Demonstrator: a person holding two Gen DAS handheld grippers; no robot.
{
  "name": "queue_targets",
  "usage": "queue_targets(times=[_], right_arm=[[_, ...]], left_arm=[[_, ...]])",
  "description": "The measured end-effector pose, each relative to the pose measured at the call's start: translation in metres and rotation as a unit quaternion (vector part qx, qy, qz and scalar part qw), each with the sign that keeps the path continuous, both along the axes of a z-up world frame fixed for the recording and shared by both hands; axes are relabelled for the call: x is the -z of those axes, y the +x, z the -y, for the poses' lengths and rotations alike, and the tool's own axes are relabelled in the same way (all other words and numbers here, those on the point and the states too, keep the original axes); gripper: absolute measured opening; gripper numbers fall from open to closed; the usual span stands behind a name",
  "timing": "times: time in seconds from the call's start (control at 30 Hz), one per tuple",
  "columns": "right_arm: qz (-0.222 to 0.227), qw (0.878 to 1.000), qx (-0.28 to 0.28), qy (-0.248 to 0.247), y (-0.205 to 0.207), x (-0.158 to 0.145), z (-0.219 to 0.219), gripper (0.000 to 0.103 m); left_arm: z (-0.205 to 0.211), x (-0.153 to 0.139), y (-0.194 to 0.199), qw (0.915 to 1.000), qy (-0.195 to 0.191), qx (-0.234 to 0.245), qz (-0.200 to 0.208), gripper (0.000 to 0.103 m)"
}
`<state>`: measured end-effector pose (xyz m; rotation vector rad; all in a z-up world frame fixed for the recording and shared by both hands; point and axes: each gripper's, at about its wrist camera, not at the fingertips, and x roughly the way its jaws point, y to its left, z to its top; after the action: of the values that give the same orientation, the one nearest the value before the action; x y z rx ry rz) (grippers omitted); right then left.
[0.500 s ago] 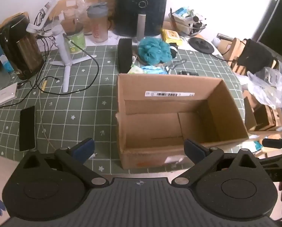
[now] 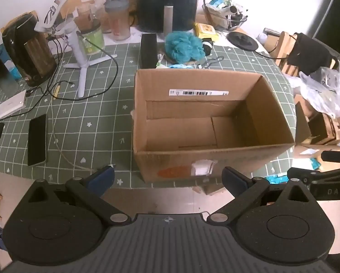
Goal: Organize soft objects
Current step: 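Move both grippers over the table toward the black package and foam cylinder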
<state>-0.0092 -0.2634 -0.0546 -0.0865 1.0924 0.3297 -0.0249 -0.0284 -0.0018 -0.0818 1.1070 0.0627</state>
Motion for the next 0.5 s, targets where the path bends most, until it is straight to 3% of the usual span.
queue_targets(times=[0.5], right_arm=[[-0.002,1.0,0.009,-0.004,0.012,0.0,-0.006,0.103]], left_arm=[[0.01,0.005,0.012,0.9996,-0.004,0.026,-0.003,0.103]])
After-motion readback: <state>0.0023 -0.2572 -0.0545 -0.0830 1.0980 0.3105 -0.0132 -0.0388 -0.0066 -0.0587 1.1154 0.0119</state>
